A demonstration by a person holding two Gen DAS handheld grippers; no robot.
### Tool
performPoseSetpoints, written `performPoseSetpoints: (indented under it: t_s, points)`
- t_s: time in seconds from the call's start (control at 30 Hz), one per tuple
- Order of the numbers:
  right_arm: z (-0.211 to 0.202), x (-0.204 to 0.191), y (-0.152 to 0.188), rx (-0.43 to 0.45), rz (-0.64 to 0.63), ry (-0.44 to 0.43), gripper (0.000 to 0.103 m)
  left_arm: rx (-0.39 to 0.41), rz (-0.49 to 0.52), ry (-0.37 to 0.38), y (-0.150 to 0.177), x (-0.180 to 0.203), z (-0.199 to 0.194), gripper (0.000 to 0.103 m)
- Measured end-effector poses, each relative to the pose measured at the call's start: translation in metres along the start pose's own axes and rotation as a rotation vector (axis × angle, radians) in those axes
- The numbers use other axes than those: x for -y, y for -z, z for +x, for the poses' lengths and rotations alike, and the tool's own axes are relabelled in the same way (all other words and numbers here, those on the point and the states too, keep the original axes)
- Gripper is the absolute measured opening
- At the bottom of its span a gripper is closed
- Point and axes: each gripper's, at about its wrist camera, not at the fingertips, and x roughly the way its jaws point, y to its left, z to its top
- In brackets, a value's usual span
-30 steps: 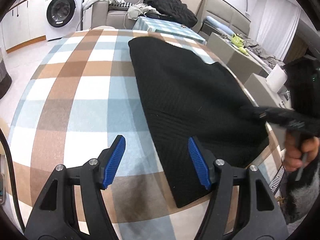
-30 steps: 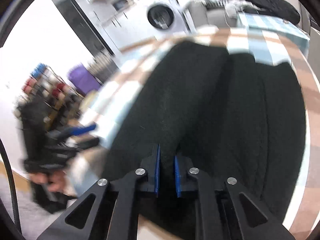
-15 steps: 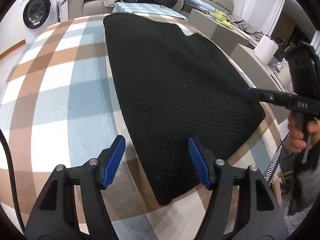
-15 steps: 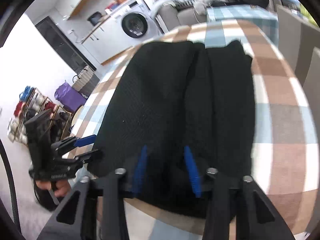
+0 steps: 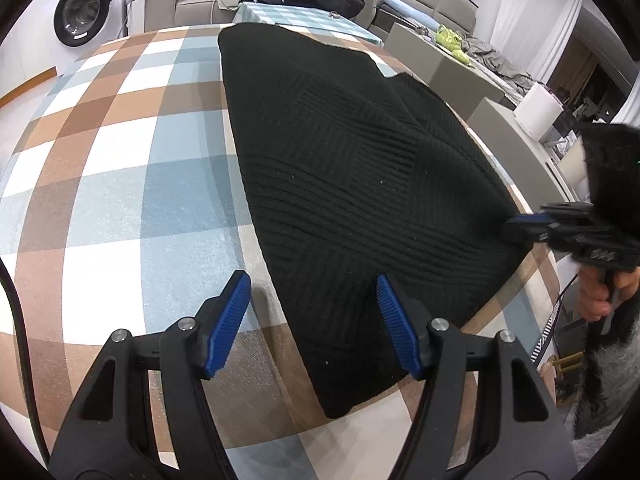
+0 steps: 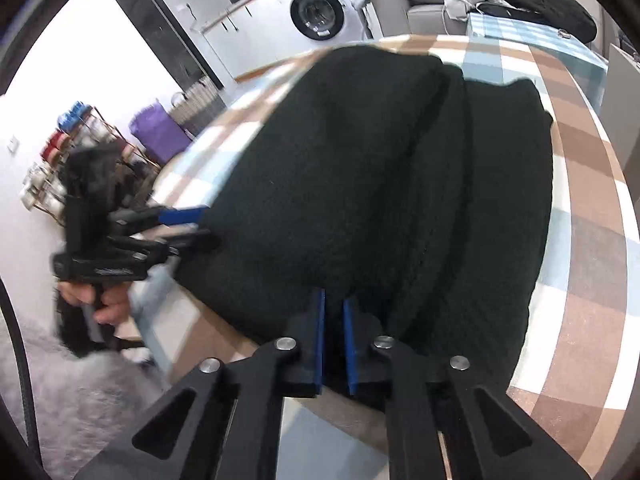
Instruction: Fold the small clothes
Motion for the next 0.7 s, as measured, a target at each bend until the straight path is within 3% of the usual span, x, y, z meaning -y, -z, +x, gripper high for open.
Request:
performPoseSetpoints:
  t_s: [0.07,0.13,0.27,0.3,0.37,0.4,0.43,0.53,0.7]
  points:
    - [-0.029,-0.008,-0.004,0.074,0.041,-0.073,0.007,0.01,-0.003,0.001,-0.002,-0.002,-0.003,0.063]
    - [-0.032,-0.01,-0.004,0.076,0.057,-0.079,0.007,0.017,-0.005,0.003,-0.004,-0.003,-0.005,0.063]
    - [-0.008,0.005,0.008,-0.047,0.151,0.036,0.01,-0.007,0.004,-0.007,-0.005,-0.004,0.003,0.063]
    - [0.0,0.012,0.011,-0.077,0.178,0.069,0.014,-0.011,0.006,-0.008,-0.004,-0.004,0.004,0.063]
    - [-0.004,0.008,0.009,-0.027,0.161,0.064,0.022,-0.01,0.013,-0.011,-0.003,-0.003,0.003,0.063]
    - [-0.008,0.003,0.005,0.009,0.138,0.059,0.039,-0.007,0.012,-0.009,-0.004,-0.003,0.003,0.063]
    - [-0.013,-0.001,0.0,0.051,0.122,0.046,0.05,-0.004,0.007,-0.005,-0.004,-0.004,0.002,0.063]
    - [-0.01,0.003,-0.028,0.125,0.138,0.007,0.05,0.001,-0.002,-0.005,-0.006,-0.005,0.004,0.063]
    - [0.043,0.045,-0.083,0.07,0.295,0.046,0.049,0.025,-0.023,-0.033,-0.011,-0.009,0.002,0.063]
